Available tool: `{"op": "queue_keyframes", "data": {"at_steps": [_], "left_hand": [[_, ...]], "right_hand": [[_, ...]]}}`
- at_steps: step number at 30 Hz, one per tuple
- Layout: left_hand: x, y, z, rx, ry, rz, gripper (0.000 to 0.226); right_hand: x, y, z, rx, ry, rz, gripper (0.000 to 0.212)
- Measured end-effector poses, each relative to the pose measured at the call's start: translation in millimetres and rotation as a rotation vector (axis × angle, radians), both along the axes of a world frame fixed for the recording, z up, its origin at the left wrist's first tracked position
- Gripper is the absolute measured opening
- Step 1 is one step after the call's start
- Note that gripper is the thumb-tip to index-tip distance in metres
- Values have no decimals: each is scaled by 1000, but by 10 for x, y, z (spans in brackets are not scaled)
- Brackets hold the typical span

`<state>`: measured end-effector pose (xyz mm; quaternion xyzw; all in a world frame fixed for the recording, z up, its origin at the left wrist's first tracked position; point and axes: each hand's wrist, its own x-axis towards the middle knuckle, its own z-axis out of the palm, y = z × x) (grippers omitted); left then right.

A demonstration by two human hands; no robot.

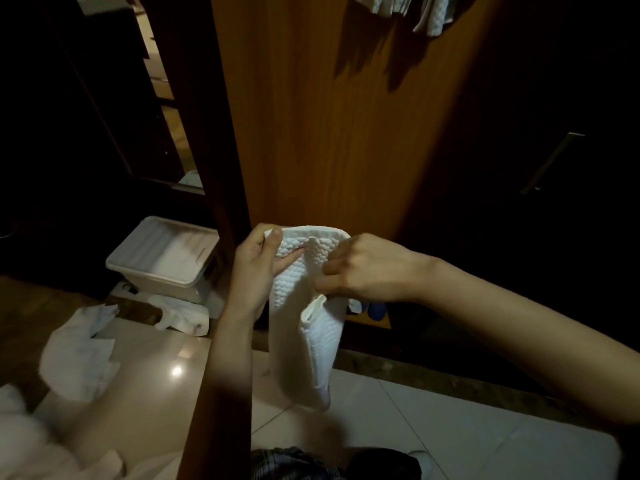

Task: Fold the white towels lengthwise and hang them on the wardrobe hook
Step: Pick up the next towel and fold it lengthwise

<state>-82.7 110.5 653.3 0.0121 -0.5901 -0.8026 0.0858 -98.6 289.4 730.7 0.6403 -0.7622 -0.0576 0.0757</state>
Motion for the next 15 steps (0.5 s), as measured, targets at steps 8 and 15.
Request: {"op": "queue_keyframes", "data": {"at_steps": [8, 15], "left_hand": [[74, 275, 233, -149, 63, -112, 19], [115, 396, 326, -280, 40, -4, 17]], "right_hand": [[-120, 124, 76, -201, -60, -427, 46], [-69, 186, 85, -248, -48, -546, 25]]}}
